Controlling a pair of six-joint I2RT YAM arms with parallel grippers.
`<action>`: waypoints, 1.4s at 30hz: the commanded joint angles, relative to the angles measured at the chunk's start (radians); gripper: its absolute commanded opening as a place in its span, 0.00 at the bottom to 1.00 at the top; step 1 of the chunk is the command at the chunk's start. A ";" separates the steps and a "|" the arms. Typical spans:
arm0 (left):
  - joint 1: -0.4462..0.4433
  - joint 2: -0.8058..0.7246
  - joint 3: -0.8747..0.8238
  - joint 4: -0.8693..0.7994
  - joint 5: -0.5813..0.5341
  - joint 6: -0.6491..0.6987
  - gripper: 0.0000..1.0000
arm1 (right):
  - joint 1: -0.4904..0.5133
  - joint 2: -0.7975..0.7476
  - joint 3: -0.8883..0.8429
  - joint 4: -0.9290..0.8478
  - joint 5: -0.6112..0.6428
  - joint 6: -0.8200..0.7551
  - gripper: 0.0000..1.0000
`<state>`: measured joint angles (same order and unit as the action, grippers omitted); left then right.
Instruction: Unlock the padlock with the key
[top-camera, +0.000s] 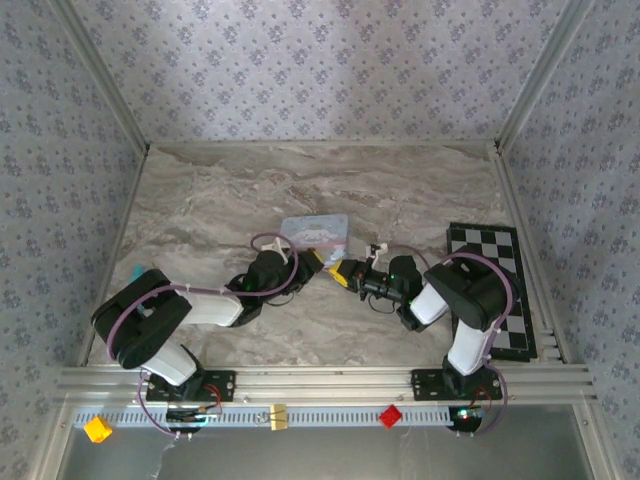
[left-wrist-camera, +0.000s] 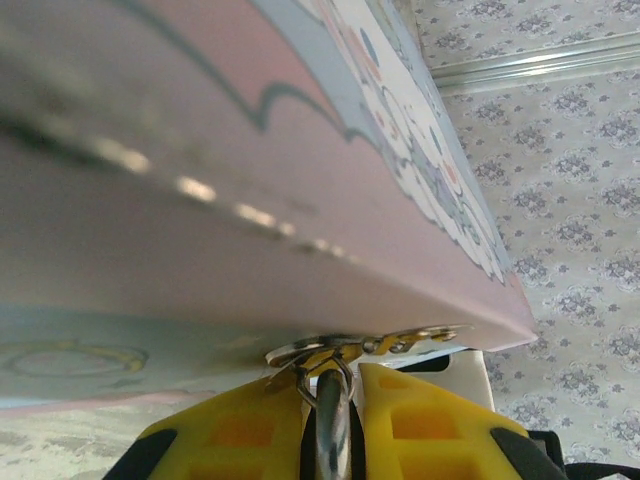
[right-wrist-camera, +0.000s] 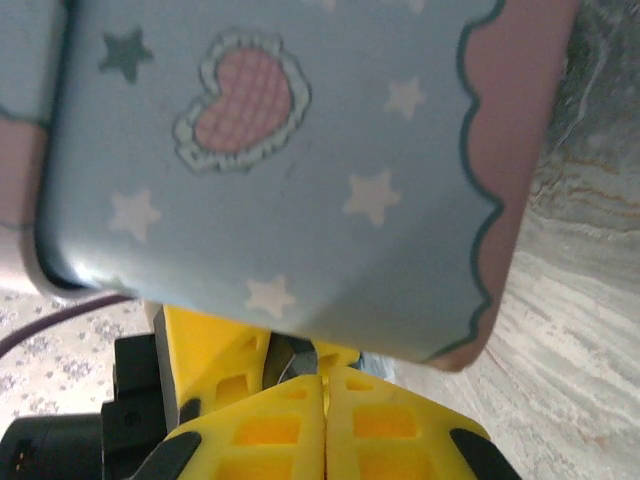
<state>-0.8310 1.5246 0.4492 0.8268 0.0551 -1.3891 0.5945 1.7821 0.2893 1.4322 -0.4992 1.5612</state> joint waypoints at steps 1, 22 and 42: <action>-0.062 -0.059 0.014 0.156 0.139 -0.012 0.00 | 0.014 -0.003 0.016 -0.038 0.148 0.013 0.07; -0.061 0.007 0.067 0.145 0.041 -0.030 0.00 | 0.229 -0.027 -0.013 -0.038 0.381 0.077 0.00; -0.078 0.023 0.111 -0.006 0.001 -0.019 0.00 | 0.366 -0.062 0.023 -0.086 0.553 0.117 0.00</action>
<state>-0.8597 1.5452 0.4824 0.7204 -0.0399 -1.3891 0.9184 1.7451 0.2615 1.3342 0.1104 1.6867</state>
